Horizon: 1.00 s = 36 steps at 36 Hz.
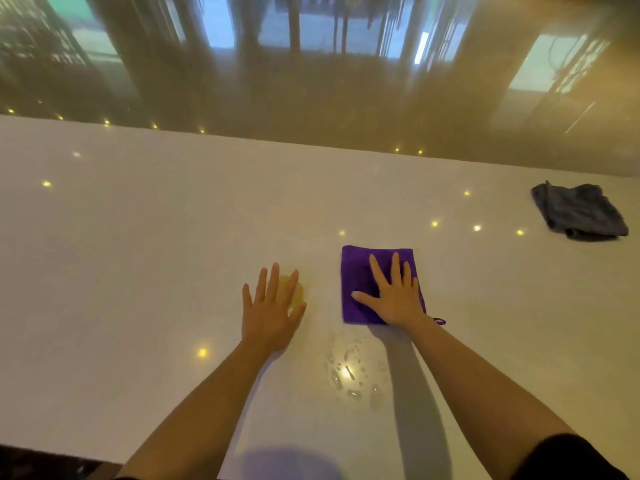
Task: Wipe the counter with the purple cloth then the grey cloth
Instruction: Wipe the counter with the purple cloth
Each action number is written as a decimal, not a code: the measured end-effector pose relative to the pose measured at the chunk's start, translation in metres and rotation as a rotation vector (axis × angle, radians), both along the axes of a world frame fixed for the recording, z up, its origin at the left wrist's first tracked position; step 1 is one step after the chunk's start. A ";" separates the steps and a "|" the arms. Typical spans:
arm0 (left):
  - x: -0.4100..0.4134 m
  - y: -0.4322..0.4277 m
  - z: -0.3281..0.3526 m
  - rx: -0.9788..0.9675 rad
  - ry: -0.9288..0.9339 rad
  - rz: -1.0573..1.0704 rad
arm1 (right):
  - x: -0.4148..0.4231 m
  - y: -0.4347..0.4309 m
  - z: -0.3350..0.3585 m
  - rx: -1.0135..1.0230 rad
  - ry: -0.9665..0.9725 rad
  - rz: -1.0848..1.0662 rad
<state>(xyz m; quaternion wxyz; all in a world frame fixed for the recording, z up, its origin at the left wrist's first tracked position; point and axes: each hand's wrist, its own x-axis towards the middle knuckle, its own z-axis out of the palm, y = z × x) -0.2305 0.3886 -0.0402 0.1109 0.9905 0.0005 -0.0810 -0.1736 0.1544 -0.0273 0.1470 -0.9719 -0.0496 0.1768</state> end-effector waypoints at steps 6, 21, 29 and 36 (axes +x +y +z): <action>-0.027 0.036 -0.015 0.033 0.059 0.150 | 0.000 0.021 -0.008 -0.055 -0.019 -0.066; -0.034 0.052 -0.025 -0.033 0.114 0.193 | -0.002 0.048 -0.026 -0.218 -0.114 -0.203; -0.033 0.052 -0.026 -0.031 0.099 0.197 | -0.001 0.050 -0.026 -0.227 -0.118 -0.212; -0.034 0.051 -0.026 -0.025 0.085 0.199 | -0.004 0.068 -0.025 -0.204 -0.105 -0.170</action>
